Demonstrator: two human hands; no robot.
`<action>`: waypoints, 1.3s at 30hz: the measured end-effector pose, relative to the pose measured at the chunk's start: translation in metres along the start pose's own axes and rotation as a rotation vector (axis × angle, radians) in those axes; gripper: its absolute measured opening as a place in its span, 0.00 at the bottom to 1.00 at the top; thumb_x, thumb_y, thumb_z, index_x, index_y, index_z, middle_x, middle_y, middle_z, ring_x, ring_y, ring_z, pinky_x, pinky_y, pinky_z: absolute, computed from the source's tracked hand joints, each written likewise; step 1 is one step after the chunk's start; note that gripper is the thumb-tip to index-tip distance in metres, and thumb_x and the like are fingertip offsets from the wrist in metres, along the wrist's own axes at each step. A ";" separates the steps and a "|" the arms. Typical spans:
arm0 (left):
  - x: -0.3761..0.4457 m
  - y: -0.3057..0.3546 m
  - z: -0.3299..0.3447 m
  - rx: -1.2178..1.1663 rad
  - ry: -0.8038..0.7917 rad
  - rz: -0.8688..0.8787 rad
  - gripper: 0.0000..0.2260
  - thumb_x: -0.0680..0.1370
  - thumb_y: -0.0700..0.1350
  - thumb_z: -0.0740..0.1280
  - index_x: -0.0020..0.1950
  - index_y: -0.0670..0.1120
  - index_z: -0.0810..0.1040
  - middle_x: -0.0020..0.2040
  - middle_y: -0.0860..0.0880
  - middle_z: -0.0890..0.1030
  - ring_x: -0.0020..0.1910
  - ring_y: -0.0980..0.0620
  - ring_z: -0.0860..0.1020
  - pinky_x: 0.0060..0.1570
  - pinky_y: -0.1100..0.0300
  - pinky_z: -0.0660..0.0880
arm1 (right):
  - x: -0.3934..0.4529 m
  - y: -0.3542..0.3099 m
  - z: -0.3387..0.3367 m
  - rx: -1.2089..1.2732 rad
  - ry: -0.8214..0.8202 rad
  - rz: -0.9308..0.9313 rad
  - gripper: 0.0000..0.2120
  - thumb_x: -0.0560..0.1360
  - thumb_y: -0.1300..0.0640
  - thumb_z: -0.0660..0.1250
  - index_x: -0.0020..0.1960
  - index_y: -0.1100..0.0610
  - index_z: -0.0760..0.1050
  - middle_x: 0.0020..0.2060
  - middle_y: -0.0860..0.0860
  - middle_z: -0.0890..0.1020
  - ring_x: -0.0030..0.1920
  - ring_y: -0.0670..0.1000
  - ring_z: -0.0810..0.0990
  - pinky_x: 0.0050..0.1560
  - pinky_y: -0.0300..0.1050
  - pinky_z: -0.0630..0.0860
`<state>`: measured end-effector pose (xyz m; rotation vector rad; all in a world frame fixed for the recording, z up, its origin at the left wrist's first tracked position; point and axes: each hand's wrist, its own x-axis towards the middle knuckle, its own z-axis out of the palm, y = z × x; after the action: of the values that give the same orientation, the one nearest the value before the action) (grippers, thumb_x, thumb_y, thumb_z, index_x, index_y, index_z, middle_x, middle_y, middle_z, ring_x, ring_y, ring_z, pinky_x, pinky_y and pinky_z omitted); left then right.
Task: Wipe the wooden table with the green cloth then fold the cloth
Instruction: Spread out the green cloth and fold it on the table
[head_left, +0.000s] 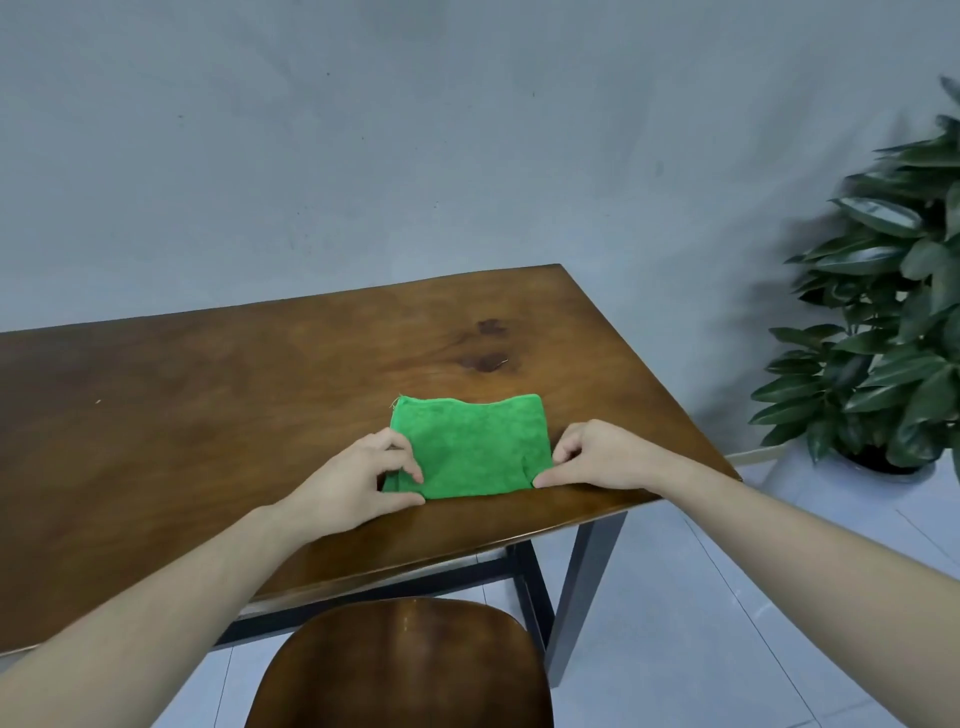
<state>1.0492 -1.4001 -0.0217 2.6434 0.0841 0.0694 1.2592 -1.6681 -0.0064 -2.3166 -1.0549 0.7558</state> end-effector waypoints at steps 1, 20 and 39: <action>0.000 -0.002 0.000 0.028 0.008 0.017 0.05 0.72 0.57 0.73 0.47 0.62 0.80 0.52 0.62 0.73 0.55 0.59 0.73 0.57 0.62 0.71 | -0.003 0.000 0.000 0.022 0.009 0.022 0.23 0.68 0.37 0.77 0.35 0.58 0.80 0.42 0.58 0.81 0.36 0.46 0.73 0.37 0.39 0.67; 0.000 0.014 0.013 0.030 0.189 -0.285 0.08 0.75 0.53 0.71 0.53 0.56 0.76 0.53 0.55 0.71 0.43 0.57 0.74 0.49 0.64 0.71 | 0.022 -0.046 0.014 0.156 0.187 0.253 0.14 0.75 0.54 0.72 0.39 0.53 0.66 0.39 0.51 0.74 0.39 0.52 0.75 0.38 0.45 0.72; 0.005 0.008 -0.001 -0.838 0.276 -0.659 0.15 0.75 0.57 0.71 0.54 0.49 0.77 0.46 0.46 0.81 0.37 0.52 0.78 0.38 0.59 0.78 | 0.076 -0.118 0.042 0.146 0.244 -0.094 0.04 0.80 0.52 0.64 0.54 0.49 0.75 0.46 0.51 0.86 0.34 0.48 0.79 0.37 0.48 0.78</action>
<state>1.0549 -1.4061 -0.0174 1.6579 0.8153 0.1949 1.2125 -1.5309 0.0146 -2.1535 -0.9584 0.4825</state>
